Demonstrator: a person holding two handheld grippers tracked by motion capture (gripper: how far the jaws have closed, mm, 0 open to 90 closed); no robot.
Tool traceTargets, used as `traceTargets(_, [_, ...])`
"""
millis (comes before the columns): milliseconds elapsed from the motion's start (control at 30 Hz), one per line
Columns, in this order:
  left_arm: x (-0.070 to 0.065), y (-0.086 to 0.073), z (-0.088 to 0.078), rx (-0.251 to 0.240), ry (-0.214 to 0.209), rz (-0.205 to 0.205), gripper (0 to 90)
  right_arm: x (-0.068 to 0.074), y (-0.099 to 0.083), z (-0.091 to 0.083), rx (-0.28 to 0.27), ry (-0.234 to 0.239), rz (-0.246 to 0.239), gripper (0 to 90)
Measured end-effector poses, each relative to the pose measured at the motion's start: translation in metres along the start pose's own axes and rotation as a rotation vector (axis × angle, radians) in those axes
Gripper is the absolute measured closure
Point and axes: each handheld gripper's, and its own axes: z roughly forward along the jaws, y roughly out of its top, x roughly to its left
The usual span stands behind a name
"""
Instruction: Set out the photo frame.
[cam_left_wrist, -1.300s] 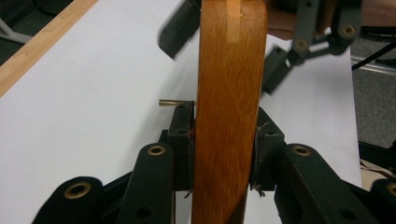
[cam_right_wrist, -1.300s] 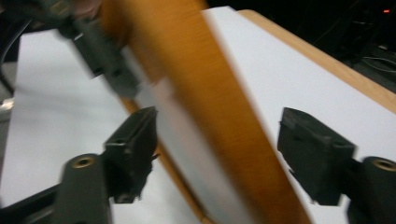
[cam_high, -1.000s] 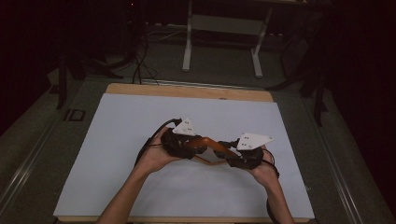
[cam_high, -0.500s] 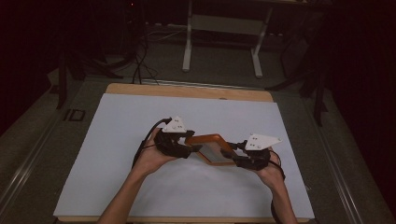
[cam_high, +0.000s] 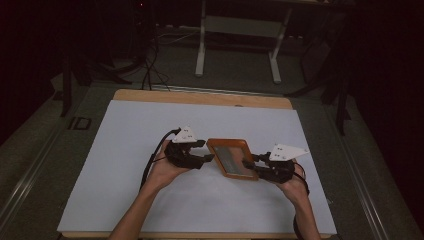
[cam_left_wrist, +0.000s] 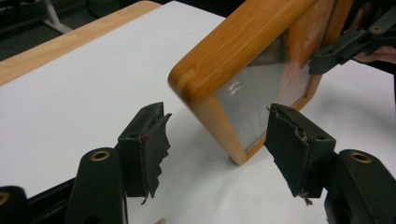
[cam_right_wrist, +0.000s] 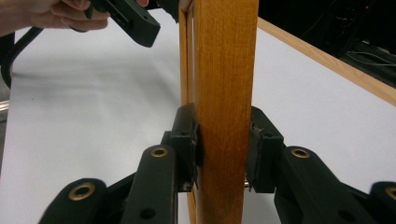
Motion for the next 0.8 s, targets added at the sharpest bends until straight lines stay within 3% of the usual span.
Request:
traceTargets(300, [-0.003, -0.005, 0.022, 0.019, -0.029, -0.008, 40.4, 0.000, -0.001, -0.001, 0.001, 0.004, -0.003, 68.5])
traceTargets(467, [-0.002, -0.007, 0.043, 0.008, -0.092, 0.006, 41.4, -0.002, -0.004, -0.004, 0.009, 0.018, -0.006, 68.5])
traceTargets(667, [-0.005, -0.008, 0.058, 0.021, -0.134, 0.027, 42.1, -0.003, -0.005, -0.006, 0.021, 0.028, -0.003, 68.6])
traceTargets(800, [-0.008, -0.007, 0.061, 0.026, -0.128, 0.046, 42.2, -0.004, -0.006, -0.007, 0.025, 0.032, -0.002, 68.6])
